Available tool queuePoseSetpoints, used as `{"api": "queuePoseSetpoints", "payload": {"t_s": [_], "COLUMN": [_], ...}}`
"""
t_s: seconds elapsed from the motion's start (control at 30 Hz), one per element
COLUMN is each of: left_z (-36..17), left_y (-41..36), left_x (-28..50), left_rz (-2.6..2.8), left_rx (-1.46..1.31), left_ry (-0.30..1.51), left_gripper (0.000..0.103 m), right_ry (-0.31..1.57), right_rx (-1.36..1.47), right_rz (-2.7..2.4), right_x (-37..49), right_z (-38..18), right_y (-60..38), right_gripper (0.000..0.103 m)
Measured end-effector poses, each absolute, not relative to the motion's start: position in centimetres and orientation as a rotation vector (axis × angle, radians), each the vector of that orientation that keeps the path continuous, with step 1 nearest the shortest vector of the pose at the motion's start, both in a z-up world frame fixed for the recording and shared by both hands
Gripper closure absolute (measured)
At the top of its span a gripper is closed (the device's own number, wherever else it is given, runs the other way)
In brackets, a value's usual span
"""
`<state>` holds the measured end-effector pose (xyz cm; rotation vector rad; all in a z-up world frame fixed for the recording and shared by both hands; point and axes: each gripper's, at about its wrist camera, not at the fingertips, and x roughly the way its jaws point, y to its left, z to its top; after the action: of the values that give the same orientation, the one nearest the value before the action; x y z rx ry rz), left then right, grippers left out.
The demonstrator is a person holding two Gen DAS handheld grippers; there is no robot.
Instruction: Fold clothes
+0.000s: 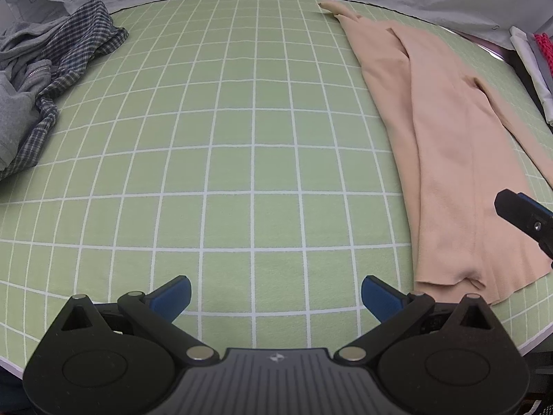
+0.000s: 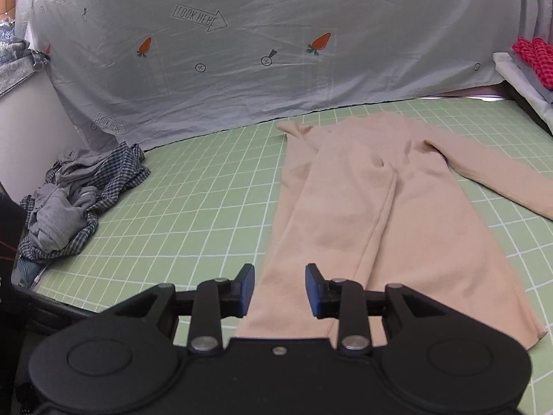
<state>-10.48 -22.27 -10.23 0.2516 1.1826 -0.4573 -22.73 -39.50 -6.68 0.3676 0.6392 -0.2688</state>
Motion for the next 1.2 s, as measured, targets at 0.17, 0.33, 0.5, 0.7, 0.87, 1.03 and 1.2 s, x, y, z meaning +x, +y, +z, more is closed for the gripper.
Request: {"api": "queuePoseSetpoints", "payload": {"t_s": [0.17, 0.33, 0.5, 0.7, 0.87, 1.03, 1.2], "left_z": [-10.2, -10.1, -10.1, -10.2, -10.3, -10.7, -11.9], "left_y": [-22.4, -23.7, -26.0, -29.6, -32.7, -35.4, -37.4], "left_x": [-10.4, -10.4, -10.6, -10.7, -11.1, -11.7, -12.5], "left_rz": [-0.444, -0.443, -0.464, -0.46, -0.425, -0.348, -0.269], "left_rx": [0.253, 0.253, 0.263, 0.261, 0.252, 0.207, 0.161], "left_ry": [1.183, 1.175, 1.169, 1.166, 1.167, 1.164, 1.208], "left_gripper": [0.0, 0.0, 0.0, 0.0, 0.0, 0.0, 0.0], "right_ry": [0.66, 0.695, 0.73, 0.773, 0.792, 0.81, 0.824], "right_rx": [0.386, 0.378, 0.371, 0.356, 0.328, 0.255, 0.225], "right_rz": [-0.294, -0.316, -0.34, -0.384, -0.396, -0.404, -0.473], "right_x": [-22.7, -23.0, -23.3, -24.1, -24.8, -25.9, -27.4], "right_z": [-7.2, -7.7, -8.2, -8.8, -9.0, -9.5, -10.5], "right_y": [-40.4, -41.5, -42.7, -46.4, -50.1, -54.3, -60.0], "right_gripper": [0.07, 0.058, 0.045, 0.022, 0.007, 0.001, 0.0]}}
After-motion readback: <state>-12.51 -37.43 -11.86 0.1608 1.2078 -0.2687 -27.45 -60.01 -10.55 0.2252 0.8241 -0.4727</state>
